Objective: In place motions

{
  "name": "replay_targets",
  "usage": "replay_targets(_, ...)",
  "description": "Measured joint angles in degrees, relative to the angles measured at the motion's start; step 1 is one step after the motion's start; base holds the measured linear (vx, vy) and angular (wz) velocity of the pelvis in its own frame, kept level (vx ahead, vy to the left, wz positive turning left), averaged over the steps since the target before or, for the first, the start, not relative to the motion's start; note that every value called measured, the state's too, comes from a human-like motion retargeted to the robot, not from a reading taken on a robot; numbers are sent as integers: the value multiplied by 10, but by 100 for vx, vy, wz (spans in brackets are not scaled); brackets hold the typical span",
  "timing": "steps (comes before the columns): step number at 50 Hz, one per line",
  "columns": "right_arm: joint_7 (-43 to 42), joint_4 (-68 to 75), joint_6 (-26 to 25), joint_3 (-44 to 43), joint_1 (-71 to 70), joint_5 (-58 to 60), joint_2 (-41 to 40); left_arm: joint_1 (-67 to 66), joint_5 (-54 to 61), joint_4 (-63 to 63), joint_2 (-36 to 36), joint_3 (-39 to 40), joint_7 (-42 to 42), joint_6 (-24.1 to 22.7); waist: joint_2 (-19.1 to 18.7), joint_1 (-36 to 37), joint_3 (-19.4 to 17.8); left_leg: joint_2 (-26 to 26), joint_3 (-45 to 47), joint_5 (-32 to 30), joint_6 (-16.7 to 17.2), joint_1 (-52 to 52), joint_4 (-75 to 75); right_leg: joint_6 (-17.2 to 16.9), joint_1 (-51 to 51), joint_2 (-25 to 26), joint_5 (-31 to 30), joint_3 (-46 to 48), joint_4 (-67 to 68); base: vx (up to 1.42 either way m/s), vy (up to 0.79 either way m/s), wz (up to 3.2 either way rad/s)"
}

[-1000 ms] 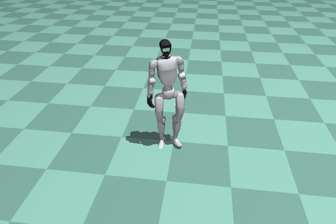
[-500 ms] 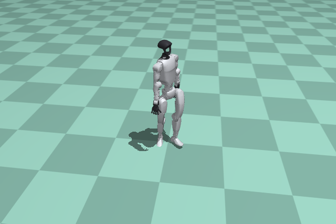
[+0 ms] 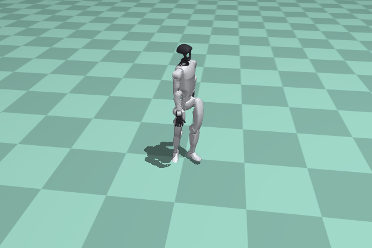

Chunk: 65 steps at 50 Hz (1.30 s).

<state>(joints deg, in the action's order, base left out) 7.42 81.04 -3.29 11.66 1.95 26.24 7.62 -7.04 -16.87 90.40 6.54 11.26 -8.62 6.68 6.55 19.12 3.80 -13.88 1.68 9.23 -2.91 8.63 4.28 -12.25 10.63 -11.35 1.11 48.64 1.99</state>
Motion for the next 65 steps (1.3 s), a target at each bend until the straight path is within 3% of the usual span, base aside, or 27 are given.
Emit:
replay_targets(23,-8,36,-17,-41,-10,-42,33,55,1,-39,27,-29,-33,-10,-12,-122,-21,78,136,61,7,-44,7,31,-81,37,-36,-201,49,-1,-15,-89)
replay_targets(30,-13,34,-11,-41,-7,-53,24,71,-12,-30,40,-46,-36,-8,-27,-155,-28,100,187,64,14,-66,-13,59,-98,21,-62,-252,60,-10,-14,-82)
replay_targets(33,-21,41,-8,-46,6,-53,19,72,-18,-25,41,-53,-36,-6,-25,-168,-24,92,198,60,14,-77,-25,24,-96,10,-77,-297,42,-1,-13,-37)
replay_targets(35,-27,49,-7,-45,16,-55,15,68,-20,-25,40,-55,-37,-6,-25,-172,-19,90,208,57,17,-85,-32,21,-95,12,-68,-322,29,1,-15,-35)
replay_targets(38,-31,68,-10,-50,25,-52,12,62,-23,-31,37,-58,-39,-7,-24,-167,-12,89,224,54,21,-95,-38,45,-83,11,-71,-274,1,2,-10,-38)
replay_targets(49,-23,77,-22,-70,17,-32,32,42,-38,-38,4,-71,-57,-14,-52,-188,1,110,244,43,37,-101,-35,53,-87,31,-71,-311,-17,-3,-10,-17)
replay_targets(65,-20,83,-17,-85,12,-68,34,68,-66,-74,28,-88,-76,-20,-55,-159,-16,108,195,5,38,-73,-27,34,-52,17,-39,-229,-10,1,6,43)
